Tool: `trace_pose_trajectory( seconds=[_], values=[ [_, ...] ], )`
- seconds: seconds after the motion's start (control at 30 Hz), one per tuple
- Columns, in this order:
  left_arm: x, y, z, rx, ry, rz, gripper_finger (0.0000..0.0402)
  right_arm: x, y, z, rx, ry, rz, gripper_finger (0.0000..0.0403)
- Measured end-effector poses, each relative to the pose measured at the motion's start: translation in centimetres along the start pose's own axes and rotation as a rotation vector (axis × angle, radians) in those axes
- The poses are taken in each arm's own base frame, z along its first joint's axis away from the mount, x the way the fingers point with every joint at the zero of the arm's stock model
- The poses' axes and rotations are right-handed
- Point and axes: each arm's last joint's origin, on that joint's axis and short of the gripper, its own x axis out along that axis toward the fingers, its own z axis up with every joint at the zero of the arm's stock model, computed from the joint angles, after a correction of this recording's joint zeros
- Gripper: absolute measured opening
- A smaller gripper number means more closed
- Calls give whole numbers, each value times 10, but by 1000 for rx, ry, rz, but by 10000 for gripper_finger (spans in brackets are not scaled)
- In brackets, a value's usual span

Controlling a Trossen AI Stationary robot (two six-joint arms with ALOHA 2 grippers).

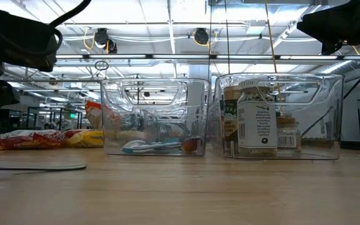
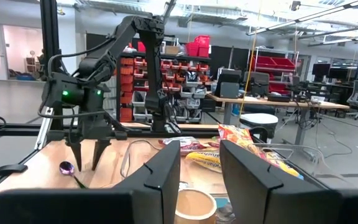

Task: Pick & Place Food Item
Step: Put the blue green spoon into the bottom left transparent bin

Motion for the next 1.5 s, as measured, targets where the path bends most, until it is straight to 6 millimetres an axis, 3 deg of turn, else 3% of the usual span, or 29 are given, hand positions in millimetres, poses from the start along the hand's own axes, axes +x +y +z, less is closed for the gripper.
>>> trace_pose_trajectory(
  seconds=[0.13, 0.6, 1.0, 1.23, 1.5],
  values=[
    [0, -2, 1, 13, -5, -37, 156, 0, 0, 0, 0, 0, 0, 105],
    [-34, -21, 5, 137, -133, -310, 157, 0, 0, 0, -2, 2, 1, 105],
    [-39, -34, -26, 486, -193, -303, 156, 0, 0, -1, -8, 8, 2, 105],
    [-35, -40, -39, 566, -257, -246, 156, 0, 0, -1, -8, 7, 2, 105],
    [-13, -42, -41, 601, -220, -199, 156, 0, 0, -1, -7, 8, 2, 105]
  ],
)
